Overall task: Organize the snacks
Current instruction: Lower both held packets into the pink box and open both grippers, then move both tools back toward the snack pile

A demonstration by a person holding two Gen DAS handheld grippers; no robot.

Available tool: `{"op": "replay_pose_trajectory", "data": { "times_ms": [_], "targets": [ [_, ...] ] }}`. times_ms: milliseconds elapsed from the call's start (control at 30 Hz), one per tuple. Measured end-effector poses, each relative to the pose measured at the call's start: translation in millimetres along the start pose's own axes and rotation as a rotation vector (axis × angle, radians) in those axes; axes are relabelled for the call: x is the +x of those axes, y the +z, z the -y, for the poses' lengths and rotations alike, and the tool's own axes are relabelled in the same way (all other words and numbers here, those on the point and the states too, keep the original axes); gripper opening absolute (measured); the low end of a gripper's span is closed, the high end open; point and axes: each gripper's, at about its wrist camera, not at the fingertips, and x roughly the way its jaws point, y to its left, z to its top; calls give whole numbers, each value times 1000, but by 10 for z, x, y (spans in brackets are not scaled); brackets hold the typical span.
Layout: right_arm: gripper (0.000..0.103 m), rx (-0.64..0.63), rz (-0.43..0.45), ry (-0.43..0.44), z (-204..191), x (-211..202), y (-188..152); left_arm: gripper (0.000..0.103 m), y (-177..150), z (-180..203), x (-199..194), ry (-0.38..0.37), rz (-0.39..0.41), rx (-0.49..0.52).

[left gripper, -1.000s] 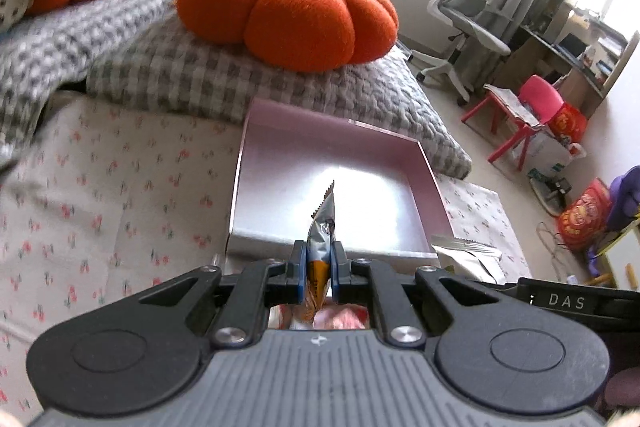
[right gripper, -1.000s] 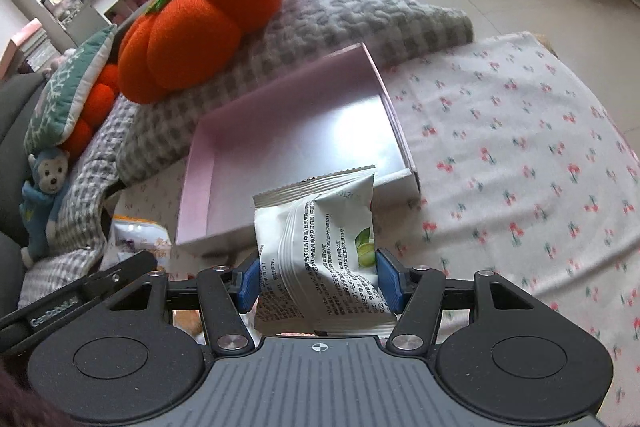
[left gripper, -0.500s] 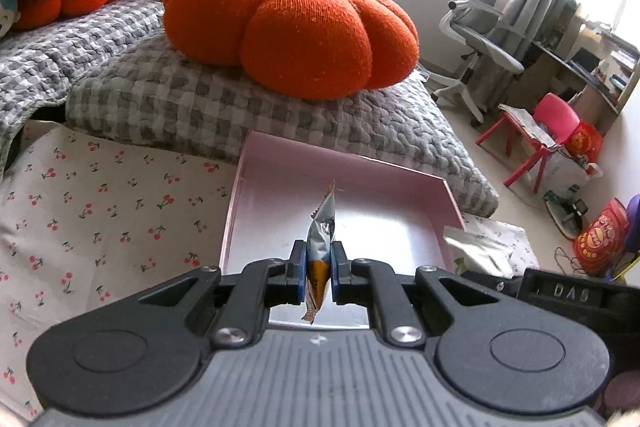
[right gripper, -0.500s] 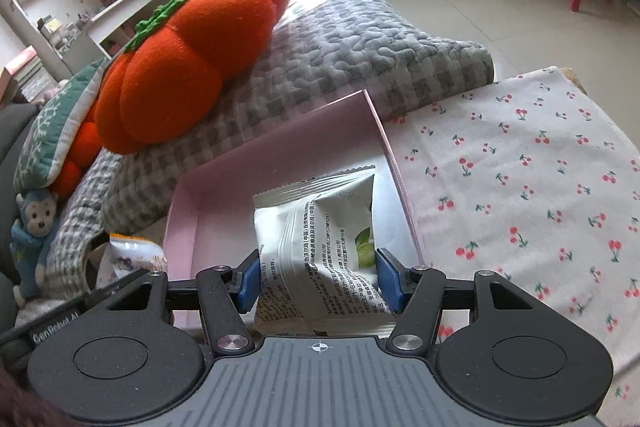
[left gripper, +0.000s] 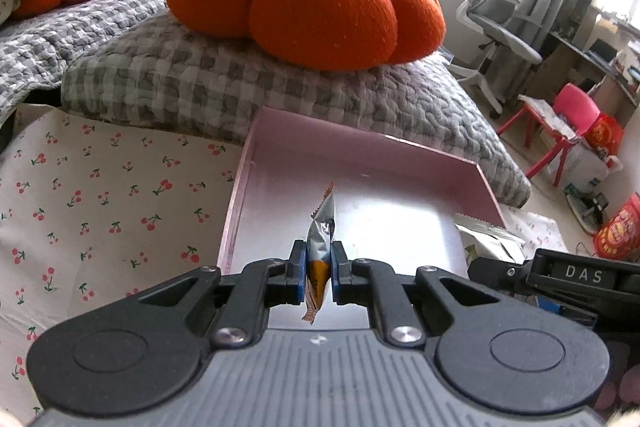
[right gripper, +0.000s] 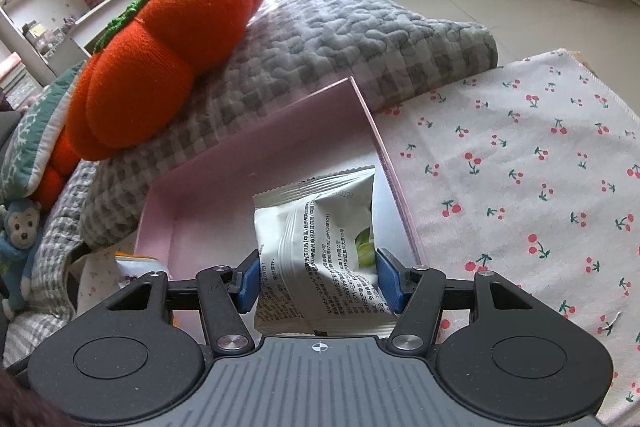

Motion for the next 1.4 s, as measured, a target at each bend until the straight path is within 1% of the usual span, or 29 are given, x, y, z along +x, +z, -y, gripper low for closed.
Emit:
{"op": "replay_pose_trajectory", "data": {
  "times_ms": [133, 200, 233, 300, 367, 400, 433, 500, 633, 733, 867, 933, 1033, 1133, 1200, 1400],
  "targets": [
    [60, -2, -1, 1, 3, 8, -7, 12, -14, -17, 21, 4, -10, 8],
    [60, -3, 1, -3, 9, 3, -5, 15, -26, -18, 23, 6, -18, 21],
    [60, -1, 3, -5, 13, -5, -4, 20, -26, -17, 21, 11, -21, 26],
    [62, 2, -1, -5, 19, -19, 3, 25, -26, -6, 19, 18, -24, 35],
    [68, 8, 4, -3, 29, -60, 11, 30, -31, 8, 5, 18, -30, 43],
    [73, 11, 8, -3, 31, -85, 16, 35, -32, 25, 19, 17, -36, 47],
    [74, 12, 14, 0, 32, -115, 21, 41, -36, 33, 14, 18, -39, 51],
    [75, 10, 19, 6, 26, -176, 34, 48, -42, 48, -18, 21, -35, 58],
    [80, 4, 26, 5, 13, -309, 40, 63, -54, 67, -103, 22, -42, 77],
    [82, -7, 30, -3, -5, -417, 31, 72, -63, 75, -195, 28, -45, 92],
    [84, -18, 29, -20, -38, -569, -4, 78, -85, 66, -306, 52, -52, 105],
    [85, -33, 28, -31, -67, -643, -32, 86, -101, 62, -355, 60, -57, 109],
    [87, -54, 28, -41, -114, -766, -85, 95, -130, 48, -454, 79, -59, 120],
    [89, -65, 28, -34, -158, -895, -151, 99, -158, 42, -549, 106, -60, 135],
    [90, -76, 26, -32, -186, -966, -207, 100, -173, 26, -612, 119, -67, 139],
    [91, -124, 5, -42, -262, -1082, -389, 102, -247, -29, -771, 130, -109, 142]
  ]
}}
